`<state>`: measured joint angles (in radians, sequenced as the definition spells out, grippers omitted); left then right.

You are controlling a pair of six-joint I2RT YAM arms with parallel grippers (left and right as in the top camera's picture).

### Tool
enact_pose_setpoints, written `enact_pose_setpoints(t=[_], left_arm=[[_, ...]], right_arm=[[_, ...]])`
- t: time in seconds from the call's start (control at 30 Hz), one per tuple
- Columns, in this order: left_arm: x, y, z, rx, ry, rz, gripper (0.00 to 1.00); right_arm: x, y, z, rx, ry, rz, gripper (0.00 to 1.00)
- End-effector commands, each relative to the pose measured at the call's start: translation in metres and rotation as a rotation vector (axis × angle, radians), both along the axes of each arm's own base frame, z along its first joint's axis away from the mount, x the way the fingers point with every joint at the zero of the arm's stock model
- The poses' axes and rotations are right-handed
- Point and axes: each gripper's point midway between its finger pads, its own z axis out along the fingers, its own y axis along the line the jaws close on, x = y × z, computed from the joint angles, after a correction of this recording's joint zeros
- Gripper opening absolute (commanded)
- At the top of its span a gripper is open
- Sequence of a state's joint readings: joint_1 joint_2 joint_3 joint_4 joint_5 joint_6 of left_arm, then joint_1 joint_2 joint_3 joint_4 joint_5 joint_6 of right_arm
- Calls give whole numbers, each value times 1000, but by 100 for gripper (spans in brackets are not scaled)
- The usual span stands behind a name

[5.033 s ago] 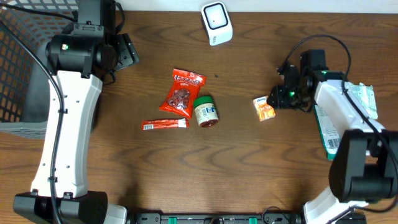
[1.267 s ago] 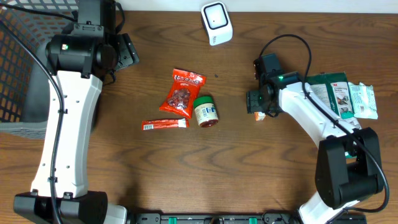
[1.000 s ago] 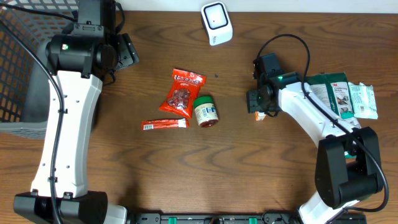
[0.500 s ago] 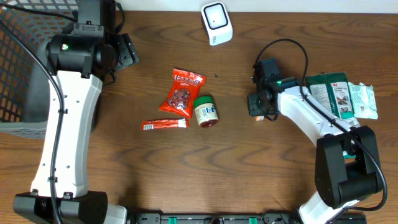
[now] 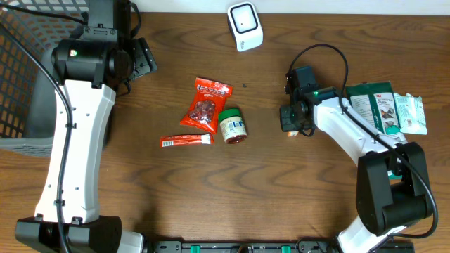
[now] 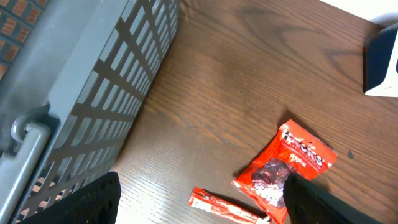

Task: Scan the item barcode
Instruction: 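Carry the Kleenex box up to the white scanner, right gripper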

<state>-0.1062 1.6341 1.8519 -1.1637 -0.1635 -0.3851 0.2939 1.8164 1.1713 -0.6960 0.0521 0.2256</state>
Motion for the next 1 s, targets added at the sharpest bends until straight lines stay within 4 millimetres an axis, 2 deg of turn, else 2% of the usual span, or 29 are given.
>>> enact_pose_setpoints(t=[0.0, 0.3, 0.4, 0.47, 0.57, 0.67, 0.73, 0.83, 0.97], left_arm=[[-3, 3, 9, 9, -22, 2, 84], [-3, 3, 9, 9, -22, 2, 84], [-3, 3, 9, 9, -23, 2, 84], [-3, 3, 9, 9, -22, 2, 84], [-3, 3, 9, 9, -22, 2, 84], [-3, 3, 9, 9, -23, 2, 84], [-3, 3, 9, 9, -22, 2, 84], [-3, 3, 9, 9, -22, 2, 84], [-3, 3, 9, 9, -22, 2, 84]], right_arm=[[12, 8, 35, 38, -80, 7, 1], [22, 15, 149, 79, -139, 14, 1], [22, 21, 202, 119, -163, 25, 1], [21, 24, 227, 140, -175, 31, 1], [23, 25, 253, 149, -185, 30, 1], [31, 34, 270, 181, -183, 44, 1], [40, 37, 272, 179, -184, 51, 1], [66, 50, 265, 185, -207, 84, 1], [116, 78, 243, 190, -293, 157, 1]])
